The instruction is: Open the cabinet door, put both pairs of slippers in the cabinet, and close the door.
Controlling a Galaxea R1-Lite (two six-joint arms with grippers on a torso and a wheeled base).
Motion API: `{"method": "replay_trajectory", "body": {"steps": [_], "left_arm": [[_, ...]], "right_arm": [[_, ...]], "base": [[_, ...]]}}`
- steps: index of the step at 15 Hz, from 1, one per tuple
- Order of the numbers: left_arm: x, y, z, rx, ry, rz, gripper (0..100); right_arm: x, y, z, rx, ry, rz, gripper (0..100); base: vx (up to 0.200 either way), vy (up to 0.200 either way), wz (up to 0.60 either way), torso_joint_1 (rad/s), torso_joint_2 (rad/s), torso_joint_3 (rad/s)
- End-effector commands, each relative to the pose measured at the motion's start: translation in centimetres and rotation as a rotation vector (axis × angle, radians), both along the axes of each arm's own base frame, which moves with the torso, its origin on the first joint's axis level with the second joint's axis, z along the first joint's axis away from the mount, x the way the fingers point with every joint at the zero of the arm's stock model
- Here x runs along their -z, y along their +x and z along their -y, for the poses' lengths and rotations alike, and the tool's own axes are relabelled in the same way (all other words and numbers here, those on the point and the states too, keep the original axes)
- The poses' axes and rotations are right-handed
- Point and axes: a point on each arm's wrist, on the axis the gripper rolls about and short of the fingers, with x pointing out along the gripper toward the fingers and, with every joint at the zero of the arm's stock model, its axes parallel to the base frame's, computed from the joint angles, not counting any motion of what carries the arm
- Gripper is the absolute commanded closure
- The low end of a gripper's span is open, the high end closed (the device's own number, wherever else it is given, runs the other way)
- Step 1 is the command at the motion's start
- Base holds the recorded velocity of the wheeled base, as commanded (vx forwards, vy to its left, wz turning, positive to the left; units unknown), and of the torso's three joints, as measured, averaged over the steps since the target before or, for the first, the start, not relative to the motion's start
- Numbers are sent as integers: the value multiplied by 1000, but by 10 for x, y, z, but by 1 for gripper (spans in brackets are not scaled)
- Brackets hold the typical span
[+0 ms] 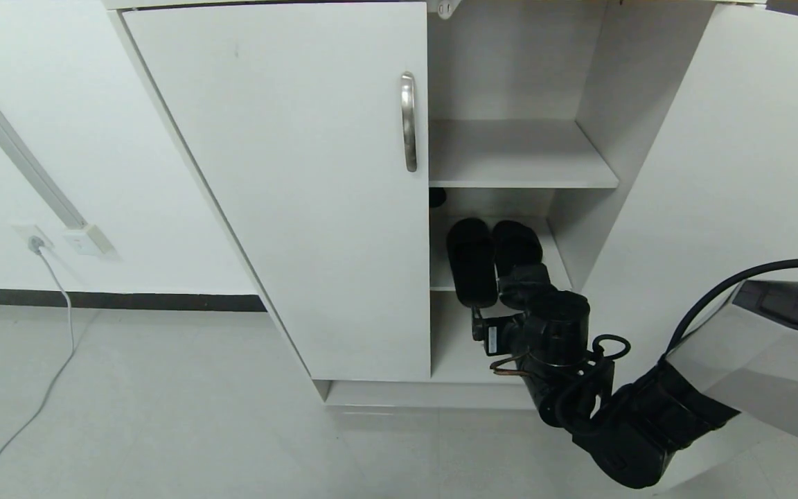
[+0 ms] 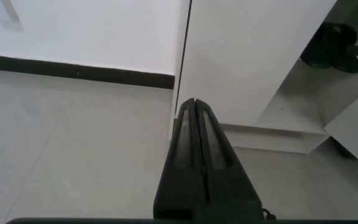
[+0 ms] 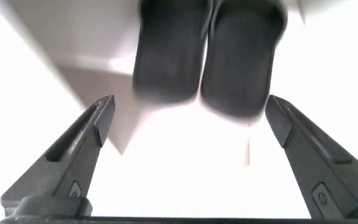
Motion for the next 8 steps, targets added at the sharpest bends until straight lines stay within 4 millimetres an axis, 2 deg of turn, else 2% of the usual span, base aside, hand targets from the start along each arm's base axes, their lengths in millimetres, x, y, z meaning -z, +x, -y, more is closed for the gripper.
{"method": "replay_trajectory", "body": {"steps": [1, 8], "left_arm": [[0, 0, 0, -1, 0, 0, 100], [0, 0, 0, -6, -5, 0, 100]], "right_arm": [[3, -4, 2, -4, -9, -8, 0], [6, -7, 3, -9, -17, -16, 0]], "base": [[-200, 0, 0, 2, 2, 2], [0, 0, 0, 0, 0, 0]]}}
